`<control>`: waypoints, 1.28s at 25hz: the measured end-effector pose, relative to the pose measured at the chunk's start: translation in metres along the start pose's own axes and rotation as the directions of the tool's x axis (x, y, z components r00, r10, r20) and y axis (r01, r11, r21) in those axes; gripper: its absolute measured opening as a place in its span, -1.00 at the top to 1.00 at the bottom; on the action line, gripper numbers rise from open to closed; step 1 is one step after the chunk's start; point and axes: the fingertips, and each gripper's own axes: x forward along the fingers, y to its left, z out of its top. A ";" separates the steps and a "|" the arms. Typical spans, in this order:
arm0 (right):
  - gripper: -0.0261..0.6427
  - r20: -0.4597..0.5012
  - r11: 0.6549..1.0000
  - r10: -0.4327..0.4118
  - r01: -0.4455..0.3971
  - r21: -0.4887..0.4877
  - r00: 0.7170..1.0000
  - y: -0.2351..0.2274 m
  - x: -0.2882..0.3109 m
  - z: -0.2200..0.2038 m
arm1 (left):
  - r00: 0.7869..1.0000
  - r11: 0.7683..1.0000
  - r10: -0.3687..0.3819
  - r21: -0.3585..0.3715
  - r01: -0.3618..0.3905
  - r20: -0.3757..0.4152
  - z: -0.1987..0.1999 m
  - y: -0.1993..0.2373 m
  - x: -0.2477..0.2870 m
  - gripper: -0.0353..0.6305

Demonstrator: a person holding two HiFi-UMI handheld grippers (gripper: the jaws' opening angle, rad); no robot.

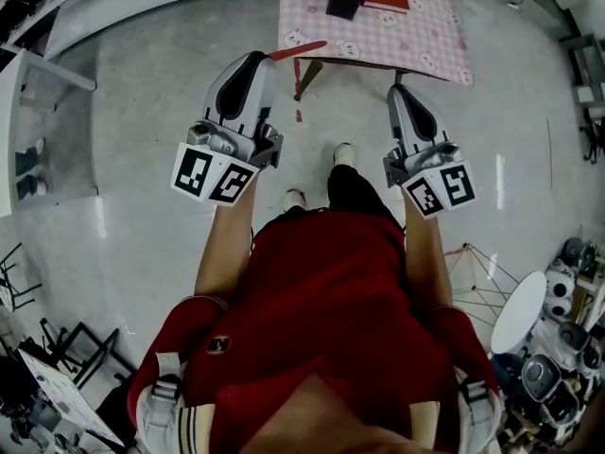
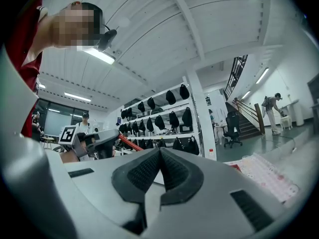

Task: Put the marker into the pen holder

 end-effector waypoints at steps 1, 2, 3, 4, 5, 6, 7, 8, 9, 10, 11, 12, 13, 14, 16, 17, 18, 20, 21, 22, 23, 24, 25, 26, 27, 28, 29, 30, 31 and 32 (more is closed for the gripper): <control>0.93 0.000 1.000 -0.002 0.002 -0.001 1.000 -0.003 0.002 -0.001 | 1.000 1.000 0.001 -0.002 -0.001 0.000 -0.002 0.003 0.002 0.75; 0.93 0.001 1.000 -0.005 0.005 -0.002 1.000 -0.006 0.003 -0.001 | 1.000 1.000 0.002 -0.003 -0.002 -0.001 -0.003 0.005 0.005 0.75; 0.93 0.003 1.000 -0.008 0.008 -0.003 1.000 -0.009 0.004 -0.001 | 1.000 1.000 0.003 -0.002 -0.003 -0.003 -0.005 0.006 0.007 0.75; 0.93 0.005 1.000 -0.012 0.012 -0.004 1.000 -0.013 0.005 -0.001 | 1.000 1.000 0.003 0.001 -0.003 -0.007 -0.005 0.007 0.010 0.75; 0.93 0.007 1.000 -0.016 0.016 -0.006 1.000 -0.016 0.006 -0.001 | 1.000 1.000 0.003 0.006 -0.003 -0.011 -0.006 0.007 0.013 0.75; 0.93 0.010 1.000 -0.020 0.020 -0.008 1.000 -0.020 0.008 -0.001 | 1.000 1.000 0.004 0.012 -0.004 -0.016 -0.007 0.008 0.016 0.75; 0.93 0.012 1.000 -0.024 0.025 -0.011 1.000 -0.025 0.010 -0.002 | 1.000 1.000 0.006 0.018 -0.005 -0.021 -0.008 0.009 0.019 0.75; 0.93 0.014 0.999 -0.028 0.028 -0.014 1.000 -0.031 0.013 -0.003 | 1.000 1.000 0.008 0.023 -0.008 -0.026 -0.009 0.011 0.024 0.75; 0.93 0.016 0.999 -0.030 0.031 -0.017 0.999 -0.037 0.016 -0.004 | 0.999 1.000 0.011 0.028 -0.011 -0.031 -0.012 0.013 0.029 0.75; 0.93 0.019 0.999 -0.031 0.031 -0.019 0.999 -0.044 0.021 -0.005 | 0.999 0.999 0.014 0.032 -0.013 -0.036 -0.014 0.016 0.035 0.75; 0.93 0.022 0.999 -0.030 0.030 -0.018 0.999 -0.050 0.025 -0.006 | 0.999 0.999 0.016 0.037 -0.014 -0.041 -0.017 0.019 0.042 0.75; 0.93 0.025 0.999 -0.029 0.029 -0.017 0.999 -0.057 0.030 -0.007 | 0.999 0.999 0.017 0.042 -0.015 -0.047 -0.020 0.022 0.049 0.75; 0.93 0.027 0.999 -0.027 0.028 -0.015 0.999 -0.065 0.035 -0.008 | 0.998 0.999 0.018 0.048 -0.016 -0.053 -0.024 0.025 0.058 0.75; 0.93 0.029 1.000 -0.025 0.026 -0.015 0.999 -0.073 0.041 -0.009 | 0.998 0.998 0.019 0.054 -0.016 -0.060 -0.027 0.027 0.066 0.75; 0.93 0.029 1.000 -0.020 0.021 -0.016 0.999 -0.091 0.052 -0.012 | 0.997 0.998 0.022 0.068 -0.017 -0.074 -0.036 0.032 0.086 0.75; 0.93 0.029 1.000 -0.017 0.018 -0.018 0.999 -0.101 0.058 -0.012 | 0.996 0.997 0.024 0.074 -0.018 -0.082 -0.040 0.034 0.096 0.75; 0.93 0.029 1.000 -0.014 0.015 -0.022 0.999 -0.111 0.065 -0.012 | 0.996 0.997 0.026 0.079 -0.018 -0.090 -0.045 0.037 0.107 0.75; 0.93 0.024 0.999 -0.008 0.008 -0.034 1.000 -0.131 0.078 -0.011 | 0.994 0.996 0.029 0.087 -0.020 -0.107 -0.053 0.043 0.128 0.75; 0.93 0.019 0.999 -0.003 0.004 -0.040 1.000 -0.141 0.085 -0.012 | 0.993 0.996 0.032 0.090 -0.022 -0.116 -0.058 0.047 0.138 0.75; 0.93 0.014 0.999 0.002 -0.001 -0.045 1.000 -0.150 0.091 -0.013 | 0.992 0.995 0.037 0.093 -0.026 -0.124 -0.063 0.051 0.148 0.75; 0.93 0.009 0.999 0.007 -0.007 -0.048 1.000 -0.161 0.098 -0.014 | 0.990 0.995 0.044 0.096 -0.031 -0.131 -0.069 0.055 0.158 0.75; 0.93 0.005 0.999 0.014 -0.013 -0.049 1.000 -0.171 0.103 -0.015 | 0.989 0.994 0.051 0.099 -0.038 -0.137 -0.075 0.059 0.168 0.75; 0.93 0.000 0.999 0.020 -0.020 -0.050 1.000 -0.183 0.109 -0.016 | 0.988 0.994 0.060 0.103 -0.045 -0.143 -0.080 0.063 0.177 0.75; 0.93 -0.005 0.998 0.027 -0.027 -0.049 1.000 -0.194 0.113 -0.017 | 0.986 0.993 0.069 0.107 -0.053 -0.150 -0.086 0.066 0.187 0.75; 0.93 -0.010 0.998 0.033 -0.033 -0.047 0.999 -0.205 0.119 -0.018 | 0.984 0.992 0.080 0.112 -0.062 -0.157 -0.092 0.069 0.197 0.75; 0.93 -0.015 0.998 0.039 -0.040 -0.044 0.999 -0.216 0.124 -0.018 | 0.982 0.991 0.091 0.117 -0.072 -0.164 -0.098 0.073 0.206 0.75; 0.93 -0.019 0.998 0.047 -0.047 -0.040 0.999 -0.226 0.130 -0.018 | 0.980 0.989 0.103 0.120 -0.083 -0.171 -0.104 0.077 0.214 0.75; 0.93 -0.023 0.998 0.054 -0.055 -0.037 0.998 -0.236 0.135 -0.019 | 0.977 0.988 0.115 0.124 -0.094 -0.178 -0.110 0.081 0.222 0.75; 0.93 -0.026 0.997 0.063 -0.063 -0.035 0.998 -0.244 0.140 -0.019 | 0.975 0.987 0.125 0.126 -0.103 -0.185 -0.116 0.085 0.230 0.75; 0.93 -0.028 0.997 0.071 -0.072 -0.034 0.997 -0.252 0.145 -0.019 | 0.972 0.985 0.135 0.129 -0.111 -0.193 -0.122 0.088 0.237 0.75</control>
